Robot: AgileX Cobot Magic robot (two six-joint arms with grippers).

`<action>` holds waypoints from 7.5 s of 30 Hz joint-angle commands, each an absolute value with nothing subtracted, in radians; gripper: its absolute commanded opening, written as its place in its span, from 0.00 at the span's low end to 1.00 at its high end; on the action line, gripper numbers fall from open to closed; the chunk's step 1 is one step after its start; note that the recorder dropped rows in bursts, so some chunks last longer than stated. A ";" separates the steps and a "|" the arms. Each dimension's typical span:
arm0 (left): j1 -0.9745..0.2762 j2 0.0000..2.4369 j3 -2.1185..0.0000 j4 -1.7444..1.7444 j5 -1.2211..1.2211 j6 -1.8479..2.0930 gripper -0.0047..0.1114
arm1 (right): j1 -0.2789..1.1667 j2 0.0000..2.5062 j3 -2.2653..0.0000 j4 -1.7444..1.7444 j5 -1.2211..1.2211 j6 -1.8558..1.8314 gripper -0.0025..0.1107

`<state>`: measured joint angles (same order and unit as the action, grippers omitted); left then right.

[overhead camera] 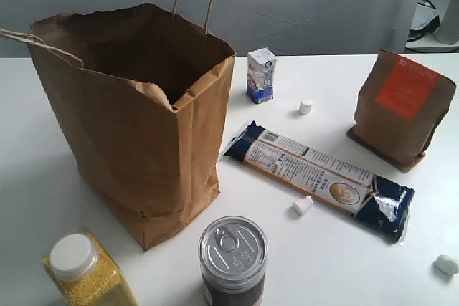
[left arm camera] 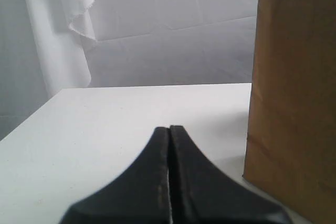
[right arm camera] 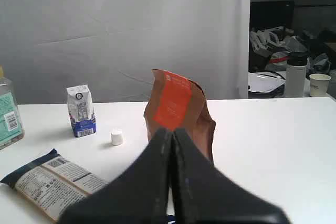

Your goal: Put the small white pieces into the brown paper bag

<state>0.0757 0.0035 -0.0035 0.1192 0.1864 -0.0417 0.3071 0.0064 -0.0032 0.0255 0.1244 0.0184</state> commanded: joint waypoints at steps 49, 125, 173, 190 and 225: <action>0.068 0.000 0.000 0.123 0.181 -0.046 0.04 | 0.627 1.168 -0.531 -0.174 0.881 0.318 0.55; 0.068 0.000 0.000 0.123 0.181 -0.046 0.04 | 1.081 1.570 -1.319 -0.211 0.295 0.390 0.02; 0.068 0.000 0.000 0.123 0.181 -0.046 0.04 | 0.902 1.463 -0.936 -0.144 0.757 0.459 0.10; 0.068 0.000 0.000 0.123 0.181 -0.046 0.04 | 0.857 1.811 -0.945 -0.146 0.557 0.441 0.48; 0.068 0.000 0.000 0.123 0.181 -0.046 0.04 | 0.909 1.633 -0.864 -0.165 0.458 0.452 0.02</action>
